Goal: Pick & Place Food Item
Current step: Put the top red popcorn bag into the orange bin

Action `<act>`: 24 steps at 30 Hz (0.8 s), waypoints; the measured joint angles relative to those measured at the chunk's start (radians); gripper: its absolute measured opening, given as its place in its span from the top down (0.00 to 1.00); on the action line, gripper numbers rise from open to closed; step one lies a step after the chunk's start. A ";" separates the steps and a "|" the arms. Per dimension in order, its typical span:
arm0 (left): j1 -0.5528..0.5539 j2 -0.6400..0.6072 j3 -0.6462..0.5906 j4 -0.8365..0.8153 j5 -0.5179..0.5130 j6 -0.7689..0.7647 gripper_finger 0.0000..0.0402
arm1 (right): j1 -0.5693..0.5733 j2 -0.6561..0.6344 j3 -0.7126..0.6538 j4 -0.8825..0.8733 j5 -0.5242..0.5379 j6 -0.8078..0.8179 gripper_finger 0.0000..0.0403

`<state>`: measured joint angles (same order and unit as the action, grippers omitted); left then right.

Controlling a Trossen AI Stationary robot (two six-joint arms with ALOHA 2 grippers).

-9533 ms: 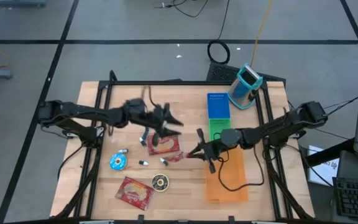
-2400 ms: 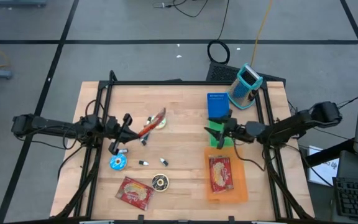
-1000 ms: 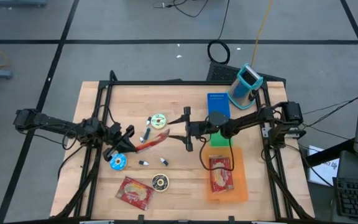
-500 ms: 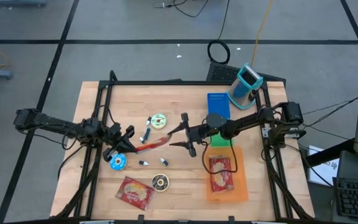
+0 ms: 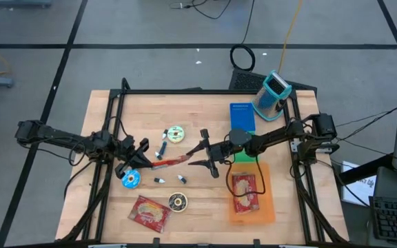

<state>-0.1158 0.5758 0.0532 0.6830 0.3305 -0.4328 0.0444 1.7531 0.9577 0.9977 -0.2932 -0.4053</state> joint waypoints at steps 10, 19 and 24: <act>0.000 0.000 0.000 -0.010 -0.018 -0.015 1.00 | 0.002 0.000 0.000 0.000 0.000 0.026 0.73; 0.000 0.000 0.000 -0.029 -0.032 0.005 1.00 | 0.003 0.000 -0.001 -0.002 -0.006 0.052 0.95; -0.001 -0.001 0.000 -0.040 -0.094 0.012 0.96 | 0.003 0.000 -0.002 -0.004 -0.010 0.063 0.97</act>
<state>-0.1163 0.5747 0.0532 0.6427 0.2361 -0.4206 0.0479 1.7531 0.9554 0.9936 -0.3027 -0.3426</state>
